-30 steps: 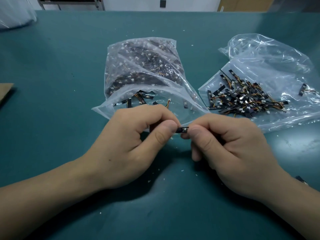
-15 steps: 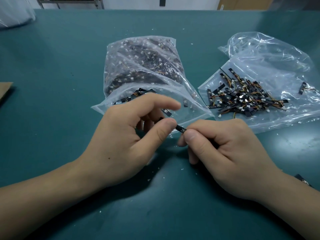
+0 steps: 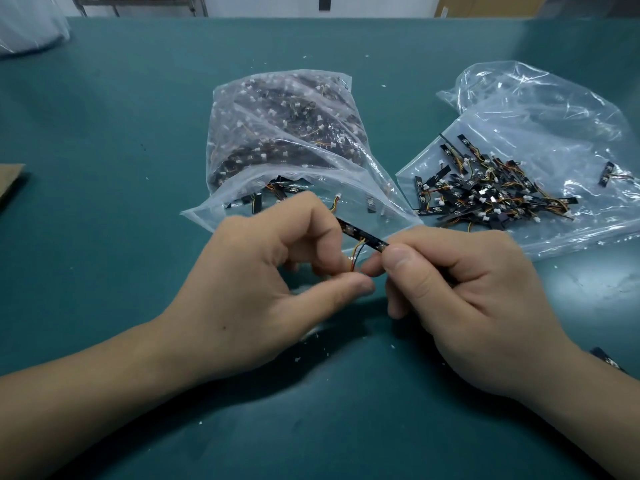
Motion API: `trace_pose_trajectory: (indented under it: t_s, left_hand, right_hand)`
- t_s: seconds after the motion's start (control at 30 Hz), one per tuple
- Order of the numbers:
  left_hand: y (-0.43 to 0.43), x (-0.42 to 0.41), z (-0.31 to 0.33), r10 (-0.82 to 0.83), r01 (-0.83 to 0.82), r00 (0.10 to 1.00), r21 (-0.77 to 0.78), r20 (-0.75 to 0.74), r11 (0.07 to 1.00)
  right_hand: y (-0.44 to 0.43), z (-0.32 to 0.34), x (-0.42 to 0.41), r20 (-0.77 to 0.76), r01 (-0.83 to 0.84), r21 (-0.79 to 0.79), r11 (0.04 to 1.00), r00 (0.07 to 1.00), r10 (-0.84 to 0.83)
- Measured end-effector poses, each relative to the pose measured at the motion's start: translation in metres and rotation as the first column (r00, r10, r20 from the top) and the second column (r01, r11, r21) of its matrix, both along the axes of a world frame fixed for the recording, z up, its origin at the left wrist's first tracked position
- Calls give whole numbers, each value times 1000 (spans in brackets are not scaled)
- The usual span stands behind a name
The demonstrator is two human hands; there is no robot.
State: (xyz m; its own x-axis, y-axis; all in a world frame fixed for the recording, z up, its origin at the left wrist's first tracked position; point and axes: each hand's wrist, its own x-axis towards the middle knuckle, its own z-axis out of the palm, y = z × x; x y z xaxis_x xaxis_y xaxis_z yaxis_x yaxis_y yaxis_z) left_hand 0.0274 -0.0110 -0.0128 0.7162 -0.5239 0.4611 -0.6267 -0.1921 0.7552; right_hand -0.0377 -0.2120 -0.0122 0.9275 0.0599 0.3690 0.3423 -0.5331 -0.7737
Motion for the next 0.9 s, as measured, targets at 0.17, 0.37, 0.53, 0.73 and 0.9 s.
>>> trace_pose_trajectory:
  t_s: [0.17, 0.37, 0.53, 0.73, 0.9]
  left_hand:
    - [3, 8, 4, -76, 31, 963, -175, -258, 984]
    - [2, 7, 4, -61, 64, 996, 47, -69, 997]
    - [2, 7, 6, -91, 95, 993, 49, -69, 994]
    - [2, 6, 6, -100, 106, 992, 79, -80, 991]
    - [1, 6, 5, -72, 76, 996, 70, -54, 995]
  right_hand:
    - [-2, 1, -2, -6, -59, 36, 998, 998, 59]
    - [-2, 1, -2, -8, -62, 1, 998, 998, 62]
    - [-3, 1, -1, -58, -117, 5, 993, 991, 117]
    - [-3, 1, 0, -57, -115, -54, 992, 992, 112]
    - [-3, 1, 1, -63, -119, -87, 989, 991, 114]
